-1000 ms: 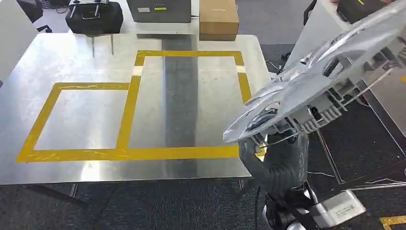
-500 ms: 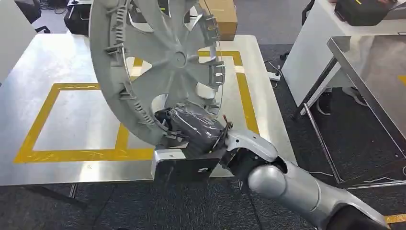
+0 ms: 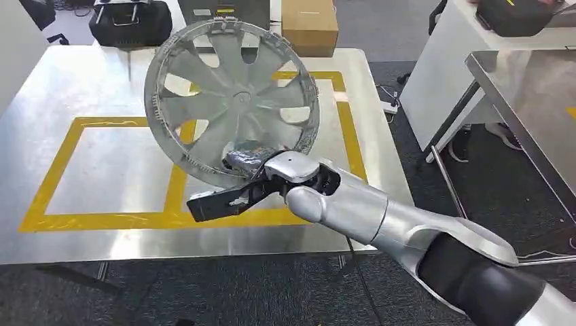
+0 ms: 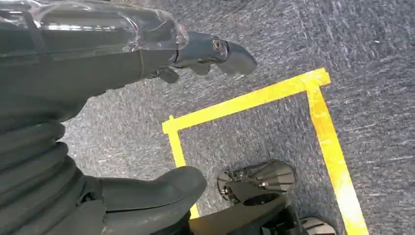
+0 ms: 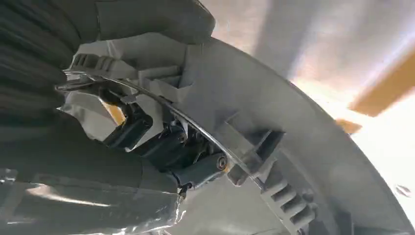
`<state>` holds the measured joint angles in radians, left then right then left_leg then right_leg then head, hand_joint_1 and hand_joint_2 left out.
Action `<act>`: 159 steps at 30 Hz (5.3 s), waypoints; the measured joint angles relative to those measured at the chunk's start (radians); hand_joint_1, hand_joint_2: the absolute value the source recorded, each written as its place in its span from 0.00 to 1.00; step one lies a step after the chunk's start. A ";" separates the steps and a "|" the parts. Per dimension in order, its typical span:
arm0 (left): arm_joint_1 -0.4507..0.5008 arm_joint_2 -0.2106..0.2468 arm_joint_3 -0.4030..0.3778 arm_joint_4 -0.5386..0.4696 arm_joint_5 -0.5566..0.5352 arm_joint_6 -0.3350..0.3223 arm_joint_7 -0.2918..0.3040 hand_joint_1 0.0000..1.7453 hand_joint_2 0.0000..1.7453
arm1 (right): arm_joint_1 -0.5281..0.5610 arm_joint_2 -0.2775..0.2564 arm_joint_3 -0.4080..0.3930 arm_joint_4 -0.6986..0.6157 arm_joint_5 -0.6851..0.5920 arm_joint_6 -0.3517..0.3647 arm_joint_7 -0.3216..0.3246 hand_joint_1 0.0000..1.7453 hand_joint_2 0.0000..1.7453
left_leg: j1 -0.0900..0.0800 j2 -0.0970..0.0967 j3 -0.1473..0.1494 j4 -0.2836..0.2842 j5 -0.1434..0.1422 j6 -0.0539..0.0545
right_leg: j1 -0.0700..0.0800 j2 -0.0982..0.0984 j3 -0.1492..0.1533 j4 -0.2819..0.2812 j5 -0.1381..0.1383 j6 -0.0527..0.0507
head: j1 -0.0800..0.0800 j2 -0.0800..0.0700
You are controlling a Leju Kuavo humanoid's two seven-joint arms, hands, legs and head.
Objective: Take the parts from the cabinet and place them on the table.
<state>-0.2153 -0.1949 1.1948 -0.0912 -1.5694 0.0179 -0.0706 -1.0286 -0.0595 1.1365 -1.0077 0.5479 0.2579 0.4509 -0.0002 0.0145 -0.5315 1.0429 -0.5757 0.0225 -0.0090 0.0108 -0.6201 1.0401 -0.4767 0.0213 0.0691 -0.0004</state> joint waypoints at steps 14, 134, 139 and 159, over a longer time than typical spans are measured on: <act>0.012 -0.008 -0.017 0.000 0.000 -0.033 -0.070 0.00 1.00 | -0.062 0.061 0.087 0.353 0.119 0.042 -0.010 0.00 0.00 | -0.001 -0.012 -0.001 0.000 0.000 0.000 | 0.000 -0.003 0.001 -0.001 0.000 0.000 | 0.002 0.000; 0.048 0.077 0.093 -0.005 0.001 0.061 -0.116 0.00 0.00 | 0.962 0.012 -0.561 0.548 -1.148 -0.539 -0.417 0.00 0.00 | 0.019 -0.022 0.046 -0.020 -0.005 -0.046 | 0.019 -0.031 -0.005 -0.016 0.038 -0.024 | -0.004 0.000; 0.048 0.081 0.085 -0.006 0.001 0.063 -0.109 0.00 0.00 | 0.963 0.032 -0.537 0.640 -1.145 -0.531 -0.417 0.00 0.00 | 0.020 -0.016 0.009 -0.020 0.037 0.003 | 0.011 -0.019 -0.030 0.046 -0.056 0.005 | 0.034 0.000; 0.042 0.099 0.068 -0.006 0.004 0.059 -0.103 0.00 0.00 | 0.938 0.076 -0.491 0.743 -1.140 -0.534 -0.417 0.00 0.00 | 0.012 -0.017 -0.176 0.287 -0.008 -0.051 | 0.030 0.004 0.098 -0.107 0.015 -0.055 | 0.005 0.000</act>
<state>-0.1732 -0.0958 1.2627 -0.0969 -1.5656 0.0771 -0.1736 -0.0902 0.0164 0.6451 -0.2644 -0.5916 -0.2766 0.0340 0.0120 -0.0021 -0.7079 1.3298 -0.5838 -0.0285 0.0208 0.0148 -0.5226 0.9326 -0.4616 -0.0339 0.0740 -0.0004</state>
